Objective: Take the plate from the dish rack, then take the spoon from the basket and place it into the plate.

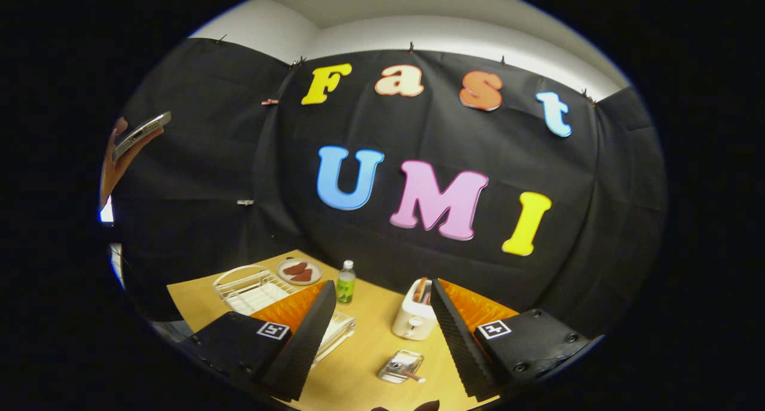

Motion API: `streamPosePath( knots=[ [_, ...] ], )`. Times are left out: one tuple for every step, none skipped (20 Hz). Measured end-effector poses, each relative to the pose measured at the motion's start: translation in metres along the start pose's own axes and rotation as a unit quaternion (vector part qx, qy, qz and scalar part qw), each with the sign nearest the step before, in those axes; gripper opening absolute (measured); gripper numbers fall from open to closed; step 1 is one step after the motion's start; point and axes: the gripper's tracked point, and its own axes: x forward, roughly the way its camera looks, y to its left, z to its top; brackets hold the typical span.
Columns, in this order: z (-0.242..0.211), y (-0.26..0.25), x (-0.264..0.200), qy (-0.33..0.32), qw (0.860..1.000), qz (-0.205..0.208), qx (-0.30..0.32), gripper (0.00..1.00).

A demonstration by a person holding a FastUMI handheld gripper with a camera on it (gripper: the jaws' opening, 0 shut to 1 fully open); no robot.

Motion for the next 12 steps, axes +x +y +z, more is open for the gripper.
streamPosePath(
  knots=[
    [-0.009, 0.013, 0.012, 0.023, 1.000, 0.010, 0.014, 0.98],
    [-0.016, 0.027, 0.024, 0.044, 0.998, 0.019, 0.030, 0.98],
    [-0.023, 0.042, 0.037, 0.064, 0.996, 0.028, 0.046, 0.98],
    [-0.030, 0.056, 0.049, 0.083, 0.994, 0.032, 0.061, 0.98],
    [-0.036, 0.070, 0.061, 0.100, 0.991, 0.037, 0.076, 0.98],
    [-0.040, 0.082, 0.074, 0.116, 0.989, 0.039, 0.087, 0.98],
    [-0.043, 0.094, 0.088, 0.131, 0.986, 0.038, 0.094, 0.98],
    [-0.046, 0.103, 0.102, 0.143, 0.984, 0.034, 0.103, 0.98],
    [-0.052, 0.111, 0.116, 0.157, 0.980, 0.028, 0.115, 0.98],
    [-0.059, 0.120, 0.129, 0.173, 0.976, 0.022, 0.133, 0.98],
    [-0.068, 0.127, 0.142, 0.188, 0.970, 0.014, 0.152, 0.98],
    [-0.076, 0.134, 0.155, 0.203, 0.965, 0.006, 0.168, 0.99]
  ],
)
